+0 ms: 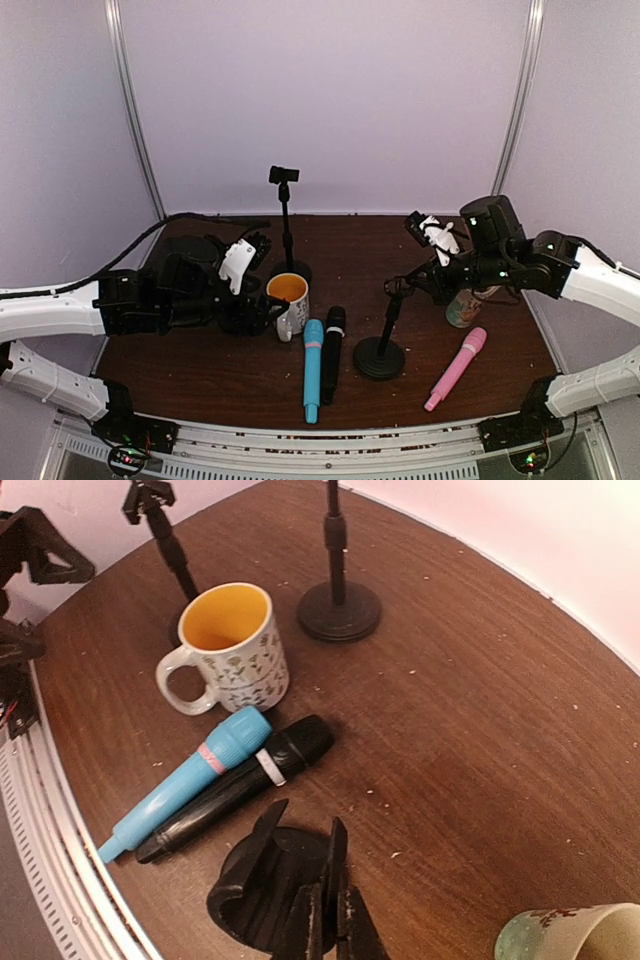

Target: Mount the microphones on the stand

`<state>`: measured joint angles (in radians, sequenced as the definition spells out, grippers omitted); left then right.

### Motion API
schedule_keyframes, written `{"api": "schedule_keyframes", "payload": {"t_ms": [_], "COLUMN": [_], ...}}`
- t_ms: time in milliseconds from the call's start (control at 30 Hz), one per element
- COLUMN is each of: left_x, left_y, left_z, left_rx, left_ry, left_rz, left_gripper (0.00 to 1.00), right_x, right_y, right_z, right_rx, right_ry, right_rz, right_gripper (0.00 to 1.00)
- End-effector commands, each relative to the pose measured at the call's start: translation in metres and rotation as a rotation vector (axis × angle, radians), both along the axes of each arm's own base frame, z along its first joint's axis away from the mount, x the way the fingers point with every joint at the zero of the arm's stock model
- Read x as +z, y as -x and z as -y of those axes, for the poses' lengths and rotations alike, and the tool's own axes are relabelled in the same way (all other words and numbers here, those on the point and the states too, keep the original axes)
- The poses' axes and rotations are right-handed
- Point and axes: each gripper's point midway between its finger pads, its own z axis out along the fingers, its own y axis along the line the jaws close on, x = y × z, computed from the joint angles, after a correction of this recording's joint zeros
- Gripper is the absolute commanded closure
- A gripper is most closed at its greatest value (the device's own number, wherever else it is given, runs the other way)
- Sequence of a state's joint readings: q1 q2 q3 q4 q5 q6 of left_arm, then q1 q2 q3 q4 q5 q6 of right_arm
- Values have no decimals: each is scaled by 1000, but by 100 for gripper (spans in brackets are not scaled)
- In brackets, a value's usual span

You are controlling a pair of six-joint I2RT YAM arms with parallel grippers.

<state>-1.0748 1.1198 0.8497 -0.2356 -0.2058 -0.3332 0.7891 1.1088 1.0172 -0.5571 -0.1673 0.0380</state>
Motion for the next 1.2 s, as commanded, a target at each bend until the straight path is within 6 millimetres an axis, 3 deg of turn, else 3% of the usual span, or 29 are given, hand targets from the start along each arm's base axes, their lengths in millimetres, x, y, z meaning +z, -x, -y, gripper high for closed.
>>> {"api": "schedule_keyframes", "payload": {"t_ms": [0,400,567,700,767,933,1033,1167], "left_x": [14,2,-2,-4,-3,17,40,62], "left_y": [-1,3,4,4,5,5,0,-19], "left_z": [4,15,15,14,15,16,16,15], "left_rx": [-17,-69,-72,-74,-80,-101,-94,-31], "left_ry": [25,15,3,-2,-5,-8,-20,-88], "left_rz": [48,17,12,10,11,48,93,148], "left_gripper": [22,22,22,22,22,21,18,12], "right_x": [28,24,11,12,21,35,23,-13], "right_y": [24,28,22,22,23,28,25,28], "right_z": [-14,-29,-33,-24,-14,21,52,106], "right_rx": [199,340,342,302,246,41,-189,-570], "right_ry": [-57,-8,33,38,19,-49,-89,-169], "right_rz": [96,204,179,168,176,123,34,-105], "right_gripper": [100,100,100,71,54,40,39,39]}}
